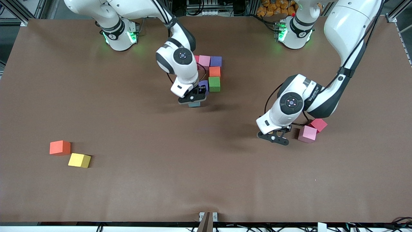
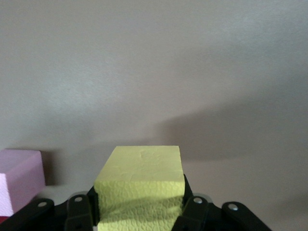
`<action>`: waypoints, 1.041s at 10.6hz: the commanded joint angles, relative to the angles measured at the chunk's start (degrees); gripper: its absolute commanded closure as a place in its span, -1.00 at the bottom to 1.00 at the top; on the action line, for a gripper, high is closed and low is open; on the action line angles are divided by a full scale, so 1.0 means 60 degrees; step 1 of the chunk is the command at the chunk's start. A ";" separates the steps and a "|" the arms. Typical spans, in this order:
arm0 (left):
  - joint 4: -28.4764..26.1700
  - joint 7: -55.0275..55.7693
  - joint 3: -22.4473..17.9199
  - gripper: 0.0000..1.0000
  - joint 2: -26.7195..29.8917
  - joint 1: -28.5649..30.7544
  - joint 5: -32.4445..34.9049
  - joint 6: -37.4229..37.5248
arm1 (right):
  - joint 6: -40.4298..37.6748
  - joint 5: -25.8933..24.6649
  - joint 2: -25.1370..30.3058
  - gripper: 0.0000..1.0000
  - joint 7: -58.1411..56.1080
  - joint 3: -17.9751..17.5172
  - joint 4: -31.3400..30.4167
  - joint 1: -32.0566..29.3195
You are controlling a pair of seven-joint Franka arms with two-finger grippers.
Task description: Form number 2 with 11 blocks
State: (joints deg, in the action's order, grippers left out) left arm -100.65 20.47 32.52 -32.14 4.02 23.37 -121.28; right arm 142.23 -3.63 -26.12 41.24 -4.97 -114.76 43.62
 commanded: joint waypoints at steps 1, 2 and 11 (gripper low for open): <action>-0.0129 0.0848 0.0322 -0.17 0.0186 0.0032 0.0162 0.0145 | 0.0113 -0.0592 0.0003 1.00 0.0231 0.0052 -0.0252 0.0083; -0.0129 0.0981 0.0380 -0.16 0.0186 0.0032 0.0162 0.0145 | 0.0113 -0.0741 0.0003 1.00 0.0231 0.0066 -0.0267 0.0054; -0.0100 0.0997 0.0454 -0.15 0.0128 -0.0012 0.0118 0.0145 | 0.0743 -0.0757 -0.0055 1.00 0.0231 0.0081 -0.0678 -0.0092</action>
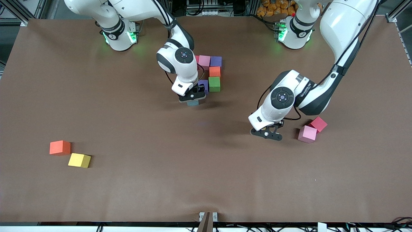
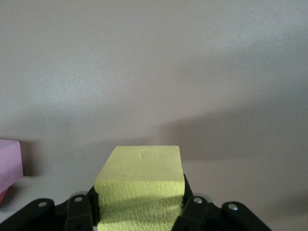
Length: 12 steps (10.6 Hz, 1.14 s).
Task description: Form number 2 with 11 blocks
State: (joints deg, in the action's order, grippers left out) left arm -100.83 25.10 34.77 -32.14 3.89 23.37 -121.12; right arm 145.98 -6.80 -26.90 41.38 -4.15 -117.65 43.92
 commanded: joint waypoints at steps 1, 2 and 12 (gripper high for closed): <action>-0.0069 0.0226 0.0137 -0.15 0.0127 0.0010 0.0118 0.0119 | 0.0118 -0.0229 0.0075 1.00 0.0208 -0.0056 -0.0268 -0.0143; -0.0055 0.0226 0.0181 -0.14 0.0127 0.0010 0.0118 0.0119 | 0.0118 -0.0229 0.0147 1.00 0.0208 -0.0071 -0.0371 -0.0172; 0.0281 0.1953 0.0387 -0.16 -0.0107 -0.0707 -0.0482 0.0104 | 0.0030 -0.0215 0.0221 1.00 0.0368 -0.0071 -0.0489 -0.0187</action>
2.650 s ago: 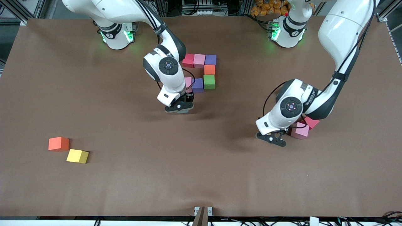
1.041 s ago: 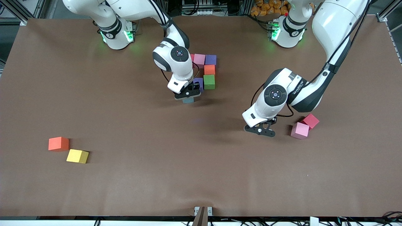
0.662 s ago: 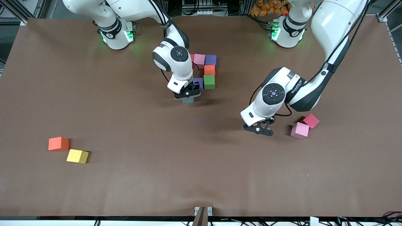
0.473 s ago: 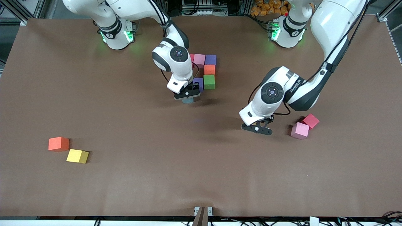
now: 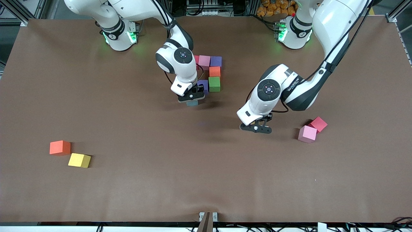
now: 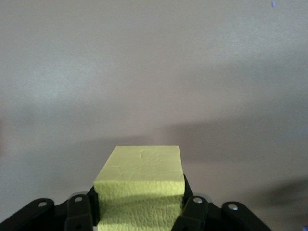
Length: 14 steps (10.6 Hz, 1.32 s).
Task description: Form number 2 with 11 blocks
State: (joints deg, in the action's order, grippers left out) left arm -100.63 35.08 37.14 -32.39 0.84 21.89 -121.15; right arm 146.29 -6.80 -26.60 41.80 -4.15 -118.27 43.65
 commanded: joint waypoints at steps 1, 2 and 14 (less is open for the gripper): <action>0.0291 0.0408 -0.0009 -0.16 -0.0124 -0.0271 -0.0249 0.0109 | -0.0036 -0.0215 0.0170 1.00 0.0298 -0.0070 -0.0371 -0.0141; 0.0306 0.0423 -0.0009 -0.16 -0.0168 -0.0330 -0.0249 0.0109 | -0.0051 -0.0215 0.0185 1.00 0.0269 -0.0070 -0.0371 -0.0156; 0.0541 0.1108 -0.0009 -0.15 -0.0416 -0.0681 -0.0497 0.0109 | -0.0813 -0.0113 0.1137 -1.00 0.0123 -0.0041 0.0595 -0.1719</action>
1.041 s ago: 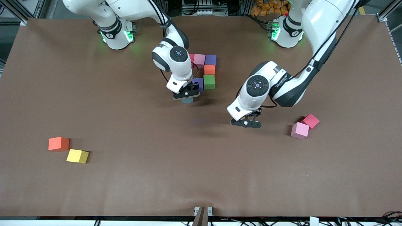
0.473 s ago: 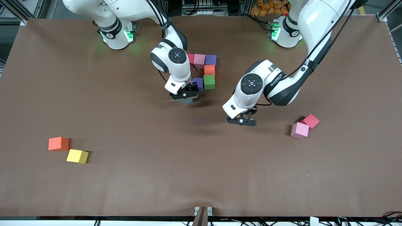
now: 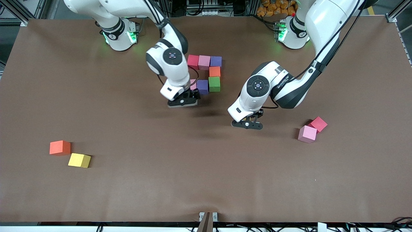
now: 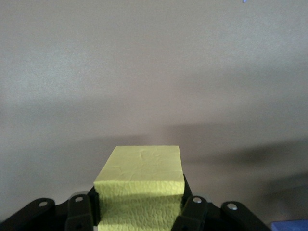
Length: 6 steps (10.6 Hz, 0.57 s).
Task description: Form number 2 with 11 blocks
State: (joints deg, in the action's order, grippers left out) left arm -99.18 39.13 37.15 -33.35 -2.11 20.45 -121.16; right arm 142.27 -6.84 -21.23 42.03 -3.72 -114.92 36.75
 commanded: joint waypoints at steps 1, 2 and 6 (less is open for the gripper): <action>0.0517 0.0856 -0.0025 -0.15 -0.0417 -0.0538 -0.0331 0.0067 | -0.0330 -0.0104 0.0271 -1.00 0.0085 -0.0099 0.0124 -0.1052; 0.1012 0.1426 -0.0054 -0.15 -0.0795 -0.0904 -0.0317 0.0066 | -0.0709 -0.0104 0.0242 -1.00 0.0071 -0.0084 0.0357 -0.1739; 0.2406 0.2689 -0.0098 -0.15 -0.1954 -0.1945 -0.0302 0.0008 | -0.1152 -0.0192 -0.0255 -1.00 -0.1079 -0.0098 0.1354 -0.4274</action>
State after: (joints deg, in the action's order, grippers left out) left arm -89.45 52.96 37.05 -41.63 -11.44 19.24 -121.46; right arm 136.40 -6.94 -20.61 38.82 -3.11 -109.81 15.55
